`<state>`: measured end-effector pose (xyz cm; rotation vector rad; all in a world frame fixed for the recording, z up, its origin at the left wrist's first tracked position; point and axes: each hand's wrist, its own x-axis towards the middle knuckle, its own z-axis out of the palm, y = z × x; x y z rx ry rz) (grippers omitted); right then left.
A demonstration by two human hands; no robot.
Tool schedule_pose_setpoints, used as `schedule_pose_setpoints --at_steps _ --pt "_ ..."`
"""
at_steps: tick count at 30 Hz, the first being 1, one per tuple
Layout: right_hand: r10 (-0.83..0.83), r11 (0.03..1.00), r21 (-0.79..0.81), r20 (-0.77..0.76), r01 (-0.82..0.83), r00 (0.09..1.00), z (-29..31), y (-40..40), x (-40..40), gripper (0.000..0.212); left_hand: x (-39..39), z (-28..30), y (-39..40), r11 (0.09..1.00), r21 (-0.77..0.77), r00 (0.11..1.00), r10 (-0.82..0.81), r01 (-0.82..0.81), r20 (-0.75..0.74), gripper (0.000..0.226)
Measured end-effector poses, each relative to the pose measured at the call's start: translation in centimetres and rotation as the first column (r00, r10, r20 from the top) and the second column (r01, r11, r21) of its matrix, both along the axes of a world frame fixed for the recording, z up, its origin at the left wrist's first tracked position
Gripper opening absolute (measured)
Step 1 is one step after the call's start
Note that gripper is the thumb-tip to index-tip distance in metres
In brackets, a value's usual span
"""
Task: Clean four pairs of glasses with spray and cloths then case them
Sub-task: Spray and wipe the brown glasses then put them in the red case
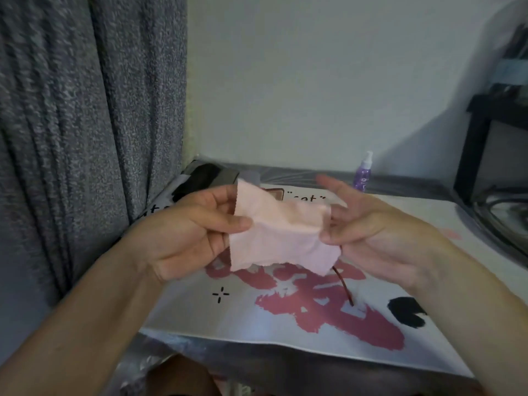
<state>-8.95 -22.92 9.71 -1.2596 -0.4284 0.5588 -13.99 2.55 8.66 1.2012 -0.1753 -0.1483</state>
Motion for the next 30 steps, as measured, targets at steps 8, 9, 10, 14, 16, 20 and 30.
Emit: schedule_pose_setpoints --at_steps 8,9,10,14,16,20,30 --pt "-0.387 0.865 0.135 0.794 0.484 0.470 1.0 -1.1 -1.8 0.095 -1.6 0.9 -3.1 0.802 0.173 0.550 0.219 -0.572 0.806 0.050" --pt "-0.410 0.850 0.147 0.787 0.506 0.461 1.2 -1.2 -1.9 0.085 -1.4 1.2 -3.2 0.801 0.185 0.562 0.215 -0.570 0.798 0.051" --pt "-0.427 0.835 0.153 0.786 0.529 0.447 1.5 -1.3 -1.9 0.072 -1.1 1.6 -3.2 0.805 0.188 0.587 0.228 -0.562 0.777 0.051" --pt "-0.404 0.833 0.070 0.755 0.549 0.517 2.4 -1.7 -1.7 0.046 -0.3 3.0 -3.3 0.787 0.211 0.690 0.338 -0.580 0.640 0.035" --pt "-0.368 0.859 0.014 0.712 0.512 0.598 2.5 -1.8 -1.3 0.039 0.2 3.1 -3.5 0.770 0.248 0.711 0.346 -0.588 0.613 0.035" --pt "-0.295 0.863 -0.113 0.679 0.493 0.672 2.2 -2.3 -0.5 0.032 1.0 2.6 -3.6 0.785 0.324 0.772 0.285 -0.528 0.568 0.035" --pt "-0.160 0.931 -0.122 0.709 0.343 0.687 3.1 -4.4 0.7 0.020 1.2 3.1 -1.6 0.755 0.462 0.733 0.035 -0.465 0.680 0.036"
